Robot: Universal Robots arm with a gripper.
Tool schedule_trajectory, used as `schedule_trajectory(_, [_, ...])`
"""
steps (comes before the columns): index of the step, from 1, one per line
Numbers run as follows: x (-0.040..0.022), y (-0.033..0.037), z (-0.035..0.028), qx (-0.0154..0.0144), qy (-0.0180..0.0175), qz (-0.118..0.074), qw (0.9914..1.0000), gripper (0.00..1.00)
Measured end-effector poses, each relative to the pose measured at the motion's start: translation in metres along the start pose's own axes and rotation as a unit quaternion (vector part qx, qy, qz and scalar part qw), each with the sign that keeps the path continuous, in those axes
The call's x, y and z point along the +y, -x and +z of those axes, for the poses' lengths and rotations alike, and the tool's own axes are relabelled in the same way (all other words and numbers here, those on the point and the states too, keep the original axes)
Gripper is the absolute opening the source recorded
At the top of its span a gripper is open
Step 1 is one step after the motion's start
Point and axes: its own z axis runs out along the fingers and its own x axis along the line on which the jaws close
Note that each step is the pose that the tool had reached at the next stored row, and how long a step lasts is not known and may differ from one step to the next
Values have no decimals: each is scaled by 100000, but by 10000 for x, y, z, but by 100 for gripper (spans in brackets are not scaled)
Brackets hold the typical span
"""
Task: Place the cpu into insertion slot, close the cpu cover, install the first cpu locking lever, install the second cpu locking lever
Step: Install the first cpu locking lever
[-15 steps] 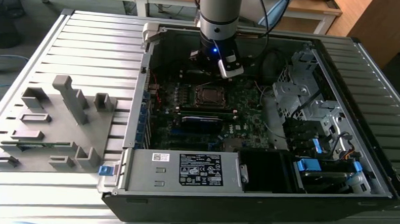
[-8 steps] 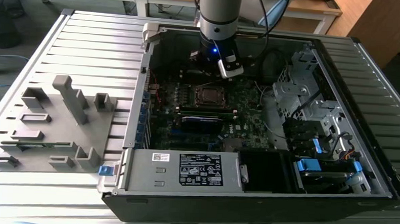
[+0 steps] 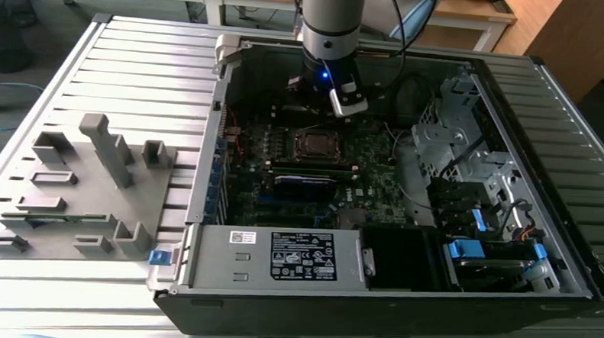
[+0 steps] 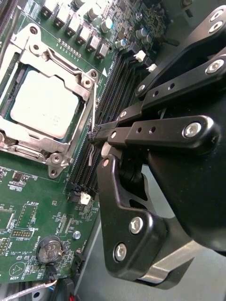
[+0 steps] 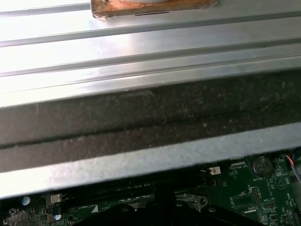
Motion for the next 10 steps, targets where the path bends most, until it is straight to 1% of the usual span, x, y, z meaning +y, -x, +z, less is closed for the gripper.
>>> schedule_trajectory(4, [10, 2, 5, -56, -51, 223, 100000, 10])
schedule_trajectory(7, [17, 0, 9, -100, -185, 302, 99999, 10])
schedule_trajectory(10, [16, 0, 11, -202, -187, 291, 99999, 10])
